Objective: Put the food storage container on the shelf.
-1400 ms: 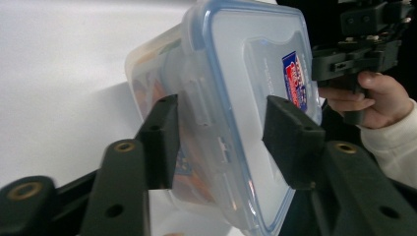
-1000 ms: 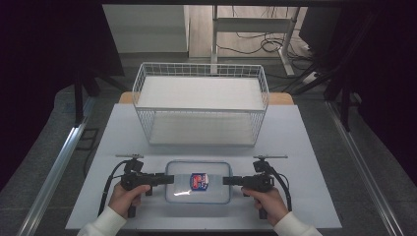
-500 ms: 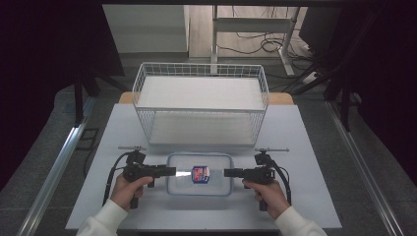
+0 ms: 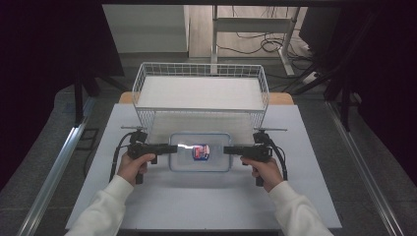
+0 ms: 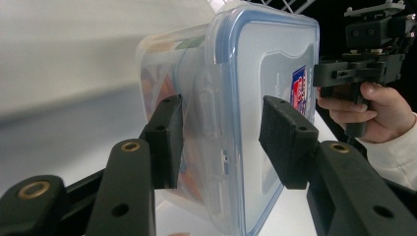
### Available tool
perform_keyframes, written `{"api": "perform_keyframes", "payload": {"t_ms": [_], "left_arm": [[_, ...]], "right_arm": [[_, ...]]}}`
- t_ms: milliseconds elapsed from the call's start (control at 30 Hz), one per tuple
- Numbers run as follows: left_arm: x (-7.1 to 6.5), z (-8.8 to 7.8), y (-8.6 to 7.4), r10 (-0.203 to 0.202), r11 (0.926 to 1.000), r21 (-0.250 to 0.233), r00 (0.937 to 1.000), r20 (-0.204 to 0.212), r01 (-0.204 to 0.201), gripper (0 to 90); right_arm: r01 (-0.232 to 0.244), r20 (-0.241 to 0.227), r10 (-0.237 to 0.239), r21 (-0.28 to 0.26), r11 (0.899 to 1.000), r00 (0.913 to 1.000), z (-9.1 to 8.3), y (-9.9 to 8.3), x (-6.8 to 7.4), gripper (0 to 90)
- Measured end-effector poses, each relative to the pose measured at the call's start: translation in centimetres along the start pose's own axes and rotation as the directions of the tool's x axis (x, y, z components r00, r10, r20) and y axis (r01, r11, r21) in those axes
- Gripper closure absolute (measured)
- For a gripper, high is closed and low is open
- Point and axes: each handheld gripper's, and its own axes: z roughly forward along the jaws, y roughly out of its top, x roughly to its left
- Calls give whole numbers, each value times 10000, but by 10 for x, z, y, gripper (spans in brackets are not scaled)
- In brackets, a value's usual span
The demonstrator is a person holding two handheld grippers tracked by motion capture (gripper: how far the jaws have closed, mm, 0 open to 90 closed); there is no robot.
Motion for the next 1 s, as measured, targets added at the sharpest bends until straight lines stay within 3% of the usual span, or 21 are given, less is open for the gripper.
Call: {"api": "perform_keyframes", "payload": {"t_ms": [267, 433, 567, 767, 900, 933, 1000], "left_arm": [[6, 12, 13, 452, 9982, -391, 9985, -309, -464, 523], [14, 18, 11, 60, 9984, -566, 9996, -287, -77, 521], [21, 23, 6, -63, 9990, -446, 9989, -463, 42, 517], [24, 26, 5, -382, 9966, -749, 9972, -641, 333, 511], [26, 30, 4, -884, 9907, -1115, 9919, -908, 781, 505], [26, 30, 4, -884, 9907, -1115, 9919, -908, 781, 502], [25, 34, 5, -913, 9887, -1299, 9874, -1293, 744, 493]], "right_arm": [[343, 196, -329, -781, 9964, 9993, 8, 14, -13, 491], [87, 208, -69, -906, 9958, 9998, 13, 14, -21, 491], [134, 470, -96, -803, 9967, 9988, 19, 13, -26, 486], [-101, 861, 189, -1017, 9948, 9961, 25, 11, -29, 481], [-641, 1026, 803, -1526, 9862, 9915, 29, 10, -30, 478], [-674, 1084, 856, -1616, 9845, 9904, 30, 10, -31, 478], [-872, 1074, 1092, -1917, 9776, 9882, 33, 9, -33, 477]]}}
